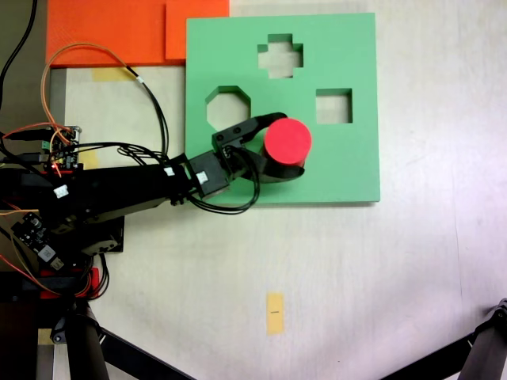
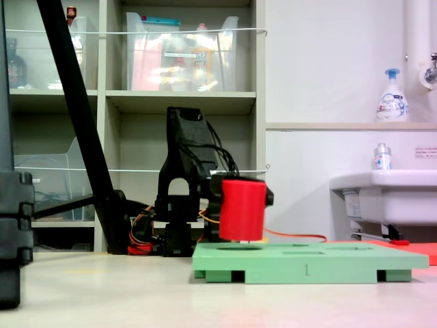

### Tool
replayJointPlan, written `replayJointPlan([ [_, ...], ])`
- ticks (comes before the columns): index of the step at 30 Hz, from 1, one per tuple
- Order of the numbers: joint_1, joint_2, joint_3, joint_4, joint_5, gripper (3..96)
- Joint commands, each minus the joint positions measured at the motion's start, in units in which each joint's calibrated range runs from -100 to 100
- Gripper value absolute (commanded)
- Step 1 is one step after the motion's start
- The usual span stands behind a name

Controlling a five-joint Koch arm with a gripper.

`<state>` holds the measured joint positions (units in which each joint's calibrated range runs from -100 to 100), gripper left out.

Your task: Put the cylinder block into the corresponding hole

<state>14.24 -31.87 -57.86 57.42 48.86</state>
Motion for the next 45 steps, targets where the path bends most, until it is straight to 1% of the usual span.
replayJointPlan([
  [1,0.39,1.85,1.23,1.08,0.39,42.3],
  [11,0.39,10.09,1.23,1.37,0.44,43.8],
  [12,0.39,11.90,1.23,1.37,0.44,45.3],
  [15,0.34,16.79,1.13,1.37,0.44,53.9],
  [19,0.29,17.35,-1.26,1.37,0.73,62.1],
  [22,0.20,17.07,-2.46,1.47,0.83,63.4],
  [25,0.15,11.06,-5.75,1.18,1.03,64.0],
  [27,0.15,4.50,-9.04,0.60,1.07,71.4],
  [29,0.15,-5.84,-11.53,-4.98,1.12,82.0],
  [30,0.10,-13.10,-12.43,-10.76,1.12,85.2],
  [31,-0.05,-21.20,-12.92,-17.50,1.07,85.7],
  [36,-2.39,-63.24,-11.53,-46.68,0.83,85.4],
  [37,-2.93,-68.13,-8.44,-51.98,-0.24,85.0],
  [38,-3.71,-68.13,-5.35,-55.44,-2.00,83.7],
  [39,-4.00,-68.13,-2.55,-59.39,-3.91,74.4],
  [40,-5.18,-68.13,1.93,-64.88,-7.77,61.2],
  [41,-7.08,-68.13,7.32,-71.91,-12.31,53.1],
  [42,-8.60,-68.13,11.90,-76.91,-16.31,49.1],
  [45,-12.70,-68.13,13.00,-74.41,-24.47,47.7],
])
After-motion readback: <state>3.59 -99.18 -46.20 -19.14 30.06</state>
